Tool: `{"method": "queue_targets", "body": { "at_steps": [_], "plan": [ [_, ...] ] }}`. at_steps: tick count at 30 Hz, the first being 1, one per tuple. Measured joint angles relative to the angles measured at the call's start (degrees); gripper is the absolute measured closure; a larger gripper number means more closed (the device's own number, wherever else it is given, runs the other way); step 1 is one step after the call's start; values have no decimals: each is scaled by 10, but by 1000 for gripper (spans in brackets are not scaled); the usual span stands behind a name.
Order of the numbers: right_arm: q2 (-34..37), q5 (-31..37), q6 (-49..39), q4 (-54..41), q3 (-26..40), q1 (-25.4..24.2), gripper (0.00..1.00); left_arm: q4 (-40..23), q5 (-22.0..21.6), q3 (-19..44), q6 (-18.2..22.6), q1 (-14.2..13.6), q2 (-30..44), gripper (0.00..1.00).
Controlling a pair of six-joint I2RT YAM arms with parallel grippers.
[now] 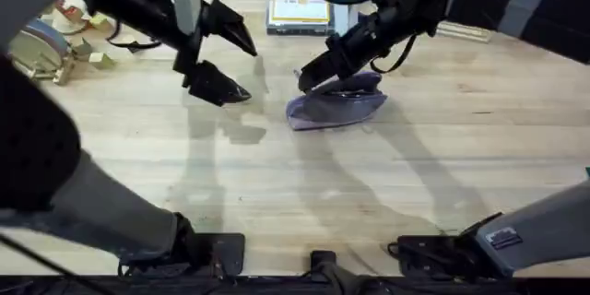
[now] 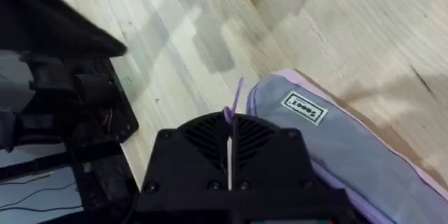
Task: Unzip the bag, pick up the pens from the table one at a time and place them inside, then zip the bag closed.
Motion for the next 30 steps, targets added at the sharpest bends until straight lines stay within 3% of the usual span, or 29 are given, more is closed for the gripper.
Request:
{"method": "queue_targets", "body": {
  "at_steps": [2,10,20,30],
  "plan": [
    [0,0,0,0,0,0,969,0,22,0,24,0,41,6],
    [0,0,0,0,0,0,969,6,48,0,38,-10,101,6],
    [0,0,0,0,0,0,969,20,62,0,40,-69,196,6],
    [0,0,0,0,0,0,969,64,83,0,40,-119,210,6]
  ]
}}
